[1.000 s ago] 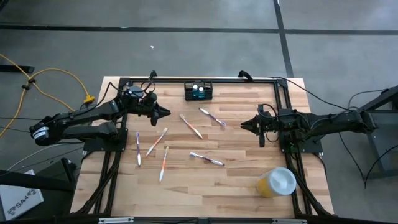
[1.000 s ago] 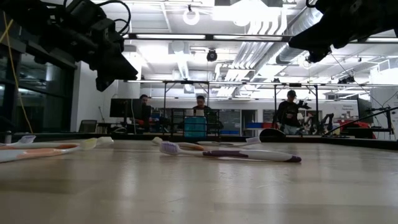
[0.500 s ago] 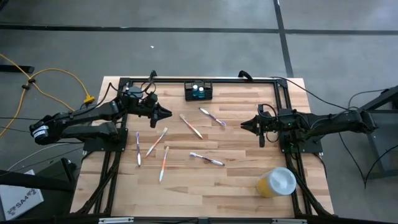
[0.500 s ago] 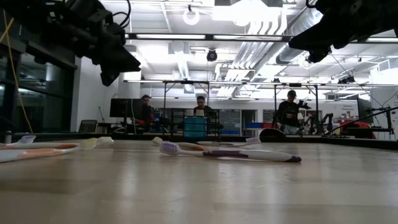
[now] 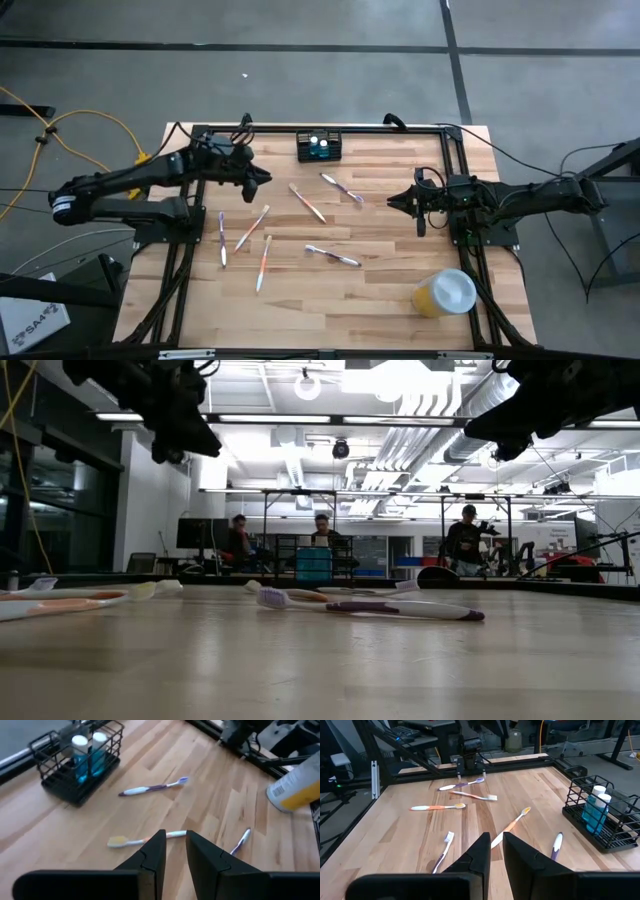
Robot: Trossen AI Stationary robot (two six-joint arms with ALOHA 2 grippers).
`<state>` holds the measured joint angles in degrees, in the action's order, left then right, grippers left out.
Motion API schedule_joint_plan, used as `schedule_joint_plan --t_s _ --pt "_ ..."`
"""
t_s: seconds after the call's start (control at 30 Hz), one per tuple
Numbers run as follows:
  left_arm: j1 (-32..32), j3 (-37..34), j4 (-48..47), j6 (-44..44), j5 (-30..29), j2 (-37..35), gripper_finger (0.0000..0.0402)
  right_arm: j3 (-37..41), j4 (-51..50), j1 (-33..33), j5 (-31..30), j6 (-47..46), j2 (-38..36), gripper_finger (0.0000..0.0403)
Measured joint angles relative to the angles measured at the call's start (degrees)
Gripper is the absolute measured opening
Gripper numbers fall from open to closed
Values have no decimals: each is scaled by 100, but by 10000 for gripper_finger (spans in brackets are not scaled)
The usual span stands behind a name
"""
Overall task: Pick & Place toothbrushing station
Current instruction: Put the left orange toothbrush into the wire organizer
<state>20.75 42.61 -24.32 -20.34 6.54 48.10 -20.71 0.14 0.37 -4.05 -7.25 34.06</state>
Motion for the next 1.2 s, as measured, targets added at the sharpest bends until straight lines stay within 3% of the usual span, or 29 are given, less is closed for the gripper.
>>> schedule_joint_plan --t_s 0.3,0.57,0.83,1.2 --pt "-500 418 -1425 -1074 -504 0 71 0 -87 1 0 1 -1 43" --pt "-1294 689 -2102 -1881 -719 94 71 0 -245 0 0 0 0 43" --pt "-2105 1147 -2566 -2397 -1010 760 71 0 -253 1 0 0 -1 43" --pt "-2566 1733 -4180 -3132 -1304 1565 71 0 -253 1 15 0 0 43"
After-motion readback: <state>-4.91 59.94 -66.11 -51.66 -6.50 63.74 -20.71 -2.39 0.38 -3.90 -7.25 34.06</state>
